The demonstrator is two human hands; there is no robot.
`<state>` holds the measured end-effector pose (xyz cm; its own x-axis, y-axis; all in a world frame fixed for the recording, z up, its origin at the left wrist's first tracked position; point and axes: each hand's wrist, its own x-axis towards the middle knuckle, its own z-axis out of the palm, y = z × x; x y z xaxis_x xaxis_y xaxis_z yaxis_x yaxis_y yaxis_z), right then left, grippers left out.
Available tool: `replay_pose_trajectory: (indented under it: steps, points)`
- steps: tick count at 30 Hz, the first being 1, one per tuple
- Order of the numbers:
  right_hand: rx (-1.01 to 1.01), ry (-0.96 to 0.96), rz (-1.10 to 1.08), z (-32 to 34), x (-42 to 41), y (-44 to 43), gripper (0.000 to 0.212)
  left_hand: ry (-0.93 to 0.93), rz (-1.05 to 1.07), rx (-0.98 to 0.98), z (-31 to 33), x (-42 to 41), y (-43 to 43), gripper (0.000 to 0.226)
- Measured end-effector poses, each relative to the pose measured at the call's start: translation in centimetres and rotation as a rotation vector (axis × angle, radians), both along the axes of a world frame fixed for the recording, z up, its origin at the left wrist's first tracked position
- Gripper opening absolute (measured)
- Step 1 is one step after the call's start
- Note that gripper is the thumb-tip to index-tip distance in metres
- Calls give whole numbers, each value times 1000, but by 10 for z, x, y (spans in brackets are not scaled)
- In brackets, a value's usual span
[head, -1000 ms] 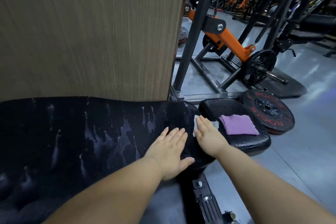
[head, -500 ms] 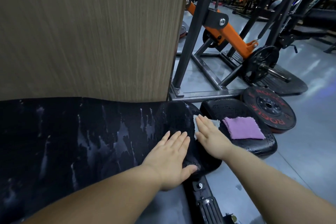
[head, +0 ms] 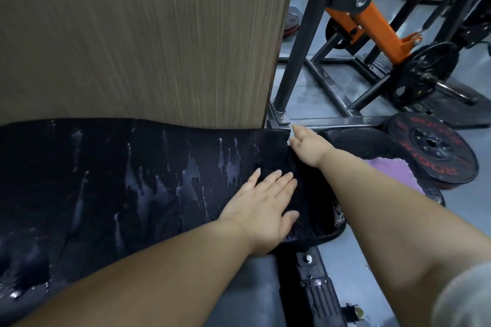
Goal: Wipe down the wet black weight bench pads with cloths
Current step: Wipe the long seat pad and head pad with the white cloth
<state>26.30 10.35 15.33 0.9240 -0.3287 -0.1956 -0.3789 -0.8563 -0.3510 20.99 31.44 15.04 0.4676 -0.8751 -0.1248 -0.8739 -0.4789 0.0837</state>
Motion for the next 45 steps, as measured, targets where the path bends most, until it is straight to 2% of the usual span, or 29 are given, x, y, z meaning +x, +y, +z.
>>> replay_pose_trajectory:
  steps: [6, 9, 13, 17, 24, 29, 31, 36, 42, 45]
  points:
    - [-29, -48, -20, -5, -70, 18, 57, -8, 14, 36, 3, -3, -1, 62]
    - [-108, -57, 33, -11, -117, 32, 58, -5, 15, 29, 2, -2, 0, 63]
    - [-56, -62, 23, -7, -146, 44, 60, -7, 9, 1, -2, -1, 0, 63]
    - [-57, -24, -3, -8, -121, 36, 61, -4, 3, -13, -4, 0, -1, 63]
    - [-92, 15, -1, -2, -31, 14, 56, -20, 1, -31, -7, 0, -1, 64]
    - [-14, 45, -19, 3, 14, 4, 44, -12, 12, -33, -6, 1, -2, 64]
    - [-1, 37, -20, 0, 14, 3, 47, -20, 11, -27, -5, 1, -2, 64]
    - [-57, -34, 29, -10, -31, 4, 56, -48, 16, -8, -5, -1, -2, 63]
    - [-75, -89, 42, -20, -132, 33, 66, -53, 22, -15, -6, -2, -1, 63]
    - [-23, -85, 33, -16, -168, 48, 60, -44, 23, -41, -6, -2, 0, 64]
